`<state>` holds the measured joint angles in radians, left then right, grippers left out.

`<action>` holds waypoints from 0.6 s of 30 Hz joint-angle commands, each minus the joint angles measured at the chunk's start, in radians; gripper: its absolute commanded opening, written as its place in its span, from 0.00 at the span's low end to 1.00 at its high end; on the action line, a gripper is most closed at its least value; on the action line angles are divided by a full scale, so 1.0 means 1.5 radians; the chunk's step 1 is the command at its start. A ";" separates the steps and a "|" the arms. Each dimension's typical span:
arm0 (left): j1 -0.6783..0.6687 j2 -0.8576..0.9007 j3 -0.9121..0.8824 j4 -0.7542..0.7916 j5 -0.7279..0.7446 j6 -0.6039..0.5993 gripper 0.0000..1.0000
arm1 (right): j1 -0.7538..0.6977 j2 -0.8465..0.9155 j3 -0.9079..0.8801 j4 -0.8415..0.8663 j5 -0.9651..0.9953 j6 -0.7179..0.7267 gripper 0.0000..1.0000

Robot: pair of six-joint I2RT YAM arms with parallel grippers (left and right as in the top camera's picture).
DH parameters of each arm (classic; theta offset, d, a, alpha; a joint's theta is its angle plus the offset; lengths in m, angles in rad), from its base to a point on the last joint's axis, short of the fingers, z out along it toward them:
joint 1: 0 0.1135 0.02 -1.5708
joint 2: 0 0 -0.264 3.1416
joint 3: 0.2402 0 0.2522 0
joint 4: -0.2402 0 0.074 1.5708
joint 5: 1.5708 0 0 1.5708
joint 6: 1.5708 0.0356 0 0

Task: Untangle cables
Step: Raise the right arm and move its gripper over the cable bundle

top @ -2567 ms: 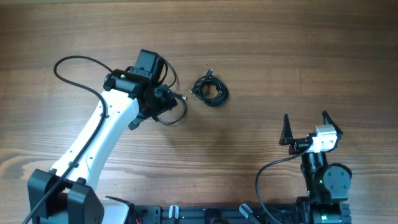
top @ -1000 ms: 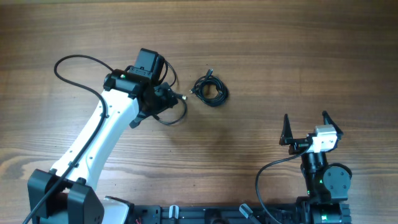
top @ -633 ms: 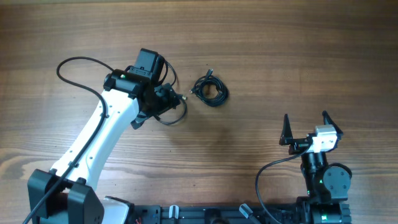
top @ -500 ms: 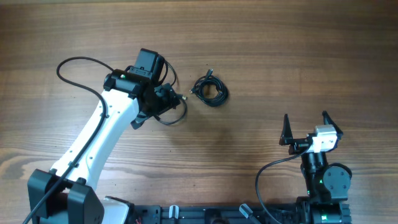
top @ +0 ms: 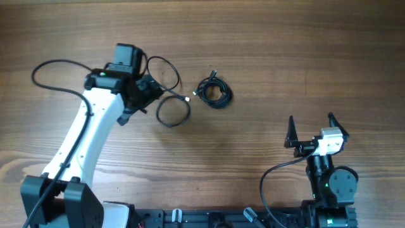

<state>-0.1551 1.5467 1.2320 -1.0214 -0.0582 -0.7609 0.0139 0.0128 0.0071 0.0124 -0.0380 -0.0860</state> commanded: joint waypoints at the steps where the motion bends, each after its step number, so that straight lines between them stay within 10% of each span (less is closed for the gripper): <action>1: 0.025 0.005 -0.007 -0.018 -0.009 -0.004 1.00 | -0.003 -0.004 -0.001 0.008 -0.163 0.155 1.00; 7: 0.025 0.005 -0.007 -0.020 -0.009 -0.004 1.00 | -0.003 -0.004 -0.001 0.048 -0.310 0.725 1.00; 14: 0.026 0.005 -0.007 -0.023 -0.010 -0.004 1.00 | -0.003 0.004 0.085 0.198 -0.349 0.701 1.00; 18: 0.026 0.005 -0.007 -0.022 -0.009 -0.004 1.00 | -0.003 0.128 0.311 0.041 -0.351 0.514 1.00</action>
<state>-0.1192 1.5467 1.2308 -1.0546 -0.0586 -0.7609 0.0132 0.0673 0.2714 0.2169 -0.5571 0.8894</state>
